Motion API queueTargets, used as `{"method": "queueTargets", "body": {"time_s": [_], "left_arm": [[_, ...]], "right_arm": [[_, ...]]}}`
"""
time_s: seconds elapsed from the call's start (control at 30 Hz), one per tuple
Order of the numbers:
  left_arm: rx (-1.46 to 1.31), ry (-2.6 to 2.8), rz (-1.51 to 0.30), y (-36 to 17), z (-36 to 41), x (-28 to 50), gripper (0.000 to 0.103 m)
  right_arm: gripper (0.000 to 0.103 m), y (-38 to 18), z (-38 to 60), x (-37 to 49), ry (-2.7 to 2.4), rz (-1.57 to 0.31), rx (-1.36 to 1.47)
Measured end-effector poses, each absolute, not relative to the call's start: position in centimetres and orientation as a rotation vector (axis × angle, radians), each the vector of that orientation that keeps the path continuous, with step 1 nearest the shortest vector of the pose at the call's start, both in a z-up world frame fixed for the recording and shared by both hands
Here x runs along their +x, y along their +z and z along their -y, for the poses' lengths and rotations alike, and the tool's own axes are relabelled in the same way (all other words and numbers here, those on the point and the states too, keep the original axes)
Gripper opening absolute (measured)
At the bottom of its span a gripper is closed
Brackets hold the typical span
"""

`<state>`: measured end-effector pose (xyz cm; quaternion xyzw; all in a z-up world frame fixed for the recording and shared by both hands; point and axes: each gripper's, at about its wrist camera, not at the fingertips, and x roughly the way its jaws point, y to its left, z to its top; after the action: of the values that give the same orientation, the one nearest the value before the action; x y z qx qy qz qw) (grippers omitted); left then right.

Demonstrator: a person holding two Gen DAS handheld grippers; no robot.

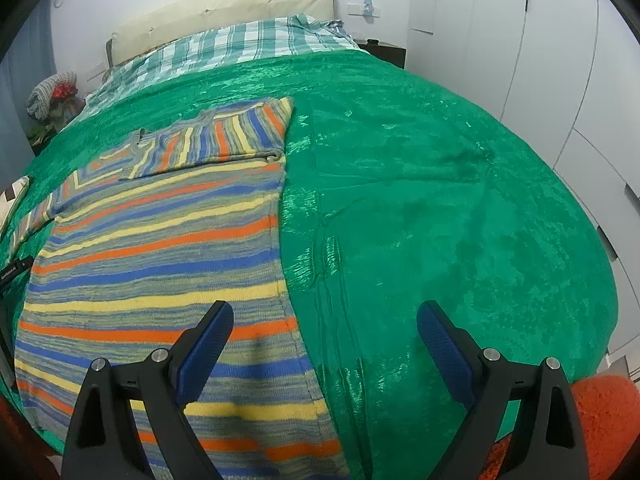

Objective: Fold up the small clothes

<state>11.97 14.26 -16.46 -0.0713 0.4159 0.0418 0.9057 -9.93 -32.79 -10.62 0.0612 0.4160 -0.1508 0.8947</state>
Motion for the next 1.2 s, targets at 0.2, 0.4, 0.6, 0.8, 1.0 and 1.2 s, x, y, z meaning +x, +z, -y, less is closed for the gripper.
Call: {"method": "queueTargets", "body": {"time_s": [0.2,0.4,0.6,0.8,1.0,1.2], "left_arm": [[-0.147,0.086,-0.859,-16.46,-14.13,12.01,0.103],[-0.147,0.086,-0.859,-16.47,-14.24,12.00,0.103],[-0.147,0.086,-0.859,-16.47,-14.11,12.02,0.103],[-0.147,0.086,-0.859,-16.48,-14.10,12.05,0.103],[-0.147,0.086,-0.859,-16.50,-14.19,12.06,0.103],[-0.147,0.086,-0.859,-16.48,-14.04,12.08,0.103]], "right_arm": [[0.092,-10.51,32.72,-10.04,-0.309,-0.853,0.126],[0.092,-10.21,32.80,-10.27,-0.314,-0.837,0.141],[0.092,-10.13,32.87,-10.28,-0.316,-0.836,0.143],[0.092,-10.03,32.79,-10.37,-0.309,-0.829,0.142],[0.092,-9.75,32.62,-10.55,-0.306,-0.815,0.145],[0.092,-9.83,32.66,-10.51,-0.307,-0.820,0.145]]}}
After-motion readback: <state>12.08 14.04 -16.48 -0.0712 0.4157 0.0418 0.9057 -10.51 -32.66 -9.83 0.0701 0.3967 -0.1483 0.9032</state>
